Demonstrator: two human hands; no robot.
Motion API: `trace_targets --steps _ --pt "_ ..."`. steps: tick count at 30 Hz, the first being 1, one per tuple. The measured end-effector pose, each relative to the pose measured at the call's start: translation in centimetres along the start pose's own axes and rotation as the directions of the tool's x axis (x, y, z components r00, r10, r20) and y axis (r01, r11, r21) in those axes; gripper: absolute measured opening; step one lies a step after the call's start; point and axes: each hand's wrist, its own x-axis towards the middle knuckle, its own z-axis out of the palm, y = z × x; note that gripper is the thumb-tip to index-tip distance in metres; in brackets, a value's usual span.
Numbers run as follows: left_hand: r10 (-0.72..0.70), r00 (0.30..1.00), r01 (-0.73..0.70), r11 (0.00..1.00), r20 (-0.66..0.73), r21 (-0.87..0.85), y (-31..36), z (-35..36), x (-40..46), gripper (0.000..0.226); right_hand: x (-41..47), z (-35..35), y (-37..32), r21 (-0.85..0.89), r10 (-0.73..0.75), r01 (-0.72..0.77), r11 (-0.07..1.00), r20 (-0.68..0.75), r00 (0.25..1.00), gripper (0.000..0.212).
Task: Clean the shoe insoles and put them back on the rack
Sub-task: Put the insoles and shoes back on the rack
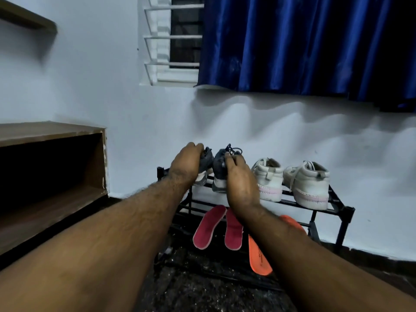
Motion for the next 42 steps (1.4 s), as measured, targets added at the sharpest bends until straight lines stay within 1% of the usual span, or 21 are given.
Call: trace_targets --steps 2,3,5,8,11,15,17,19,22,25,28,30,33,35,38,40,42 --pt "0.029 0.999 -0.027 0.998 -0.039 0.064 -0.4 0.4 -0.8 0.034 -1.0 -0.2 -0.2 -0.016 -0.026 0.027 1.0 0.029 0.999 0.097" --pt "0.039 0.998 -0.035 0.995 -0.041 0.095 -0.5 0.3 -1.3 0.043 -1.5 -0.5 -0.3 -0.024 -0.026 0.027 0.999 0.049 0.998 0.101" --pt "0.031 0.999 -0.025 0.987 -0.04 0.159 -0.1 -0.4 -2.4 0.053 -2.5 -1.0 -0.5 -0.046 -0.021 0.024 0.999 0.069 0.997 0.1" --pt "0.043 0.998 -0.03 0.959 -0.041 0.282 1.1 -2.4 -4.2 0.051 -3.6 -2.6 -0.6 -0.055 -0.001 0.006 0.998 0.09 0.996 0.091" --pt "0.105 0.994 -0.089 0.933 -0.027 0.348 2.9 -5.5 -6.0 0.044 -4.4 -6.0 -1.2 -0.073 0.004 0.005 0.997 0.117 0.993 0.083" --pt "0.116 0.993 -0.114 0.943 0.012 0.311 6.1 -9.2 -9.4 0.033 -5.5 -10.1 -2.0 -0.057 0.049 -0.04 0.998 0.16 0.986 0.07" --pt "0.141 0.99 -0.139 0.936 0.016 0.323 7.7 -10.6 -11.7 0.039 -6.7 -12.4 -2.5 -0.059 0.07 -0.059 0.997 0.207 0.976 0.068" --pt "0.159 0.987 -0.162 0.933 0.035 0.321 8.9 -11.0 -13.7 0.045 -8.2 -14.4 -2.7 -0.069 0.065 -0.051 0.996 0.221 0.973 0.064" --pt "0.153 0.985 -0.169 0.932 0.075 0.32 11.0 -11.5 -16.8 0.042 -10.9 -16.9 -2.6 -0.055 0.057 -0.046 0.997 0.231 0.971 0.053" --pt "0.209 0.973 -0.229 0.921 0.094 0.316 12.7 -11.5 -19.3 0.041 -13.7 -18.7 -2.0 -0.065 0.065 -0.051 0.997 0.24 0.969 0.051" --pt "0.253 0.962 -0.274 0.906 0.106 0.323 14.0 -11.2 -21.5 0.034 -16.6 -20.1 -0.9 -0.076 0.089 -0.073 0.994 0.245 0.965 0.049" --pt "0.252 0.961 -0.275 0.912 0.115 0.304 15.0 -10.8 -23.2 0.029 -18.6 -20.9 -0.1 -0.097 0.11 -0.088 0.991 0.248 0.962 0.045" --pt "0.267 0.95 -0.304 0.914 0.163 0.27 16.4 -9.5 -25.9 0.027 -21.6 -21.8 1.2 -0.149 0.128 -0.088 0.985 0.281 0.951 0.046" --pt "0.284 0.94 -0.325 0.914 0.191 0.242 17.1 -8.4 -27.7 0.032 -23.4 -22.3 1.9 -0.184 0.139 -0.084 0.979 0.311 0.94 0.049" --pt "0.275 0.935 -0.321 0.926 0.225 0.201 17.8 -6.9 -29.7 0.04 -25.6 -22.7 2.8 -0.176 0.145 -0.091 0.98 0.326 0.934 0.054" --pt "0.28 0.933 -0.323 0.928 0.227 0.183 18.4 -6.2 -30.7 0.044 -26.6 -22.8 3.3 -0.178 0.145 -0.089 0.98 0.331 0.933 0.057" --pt "0.285 0.932 -0.326 0.93 0.225 0.17 18.9 -5.7 -31.6 0.041 -27.7 -22.7 3.6 -0.205 0.144 -0.077 0.976 0.337 0.93 0.055"
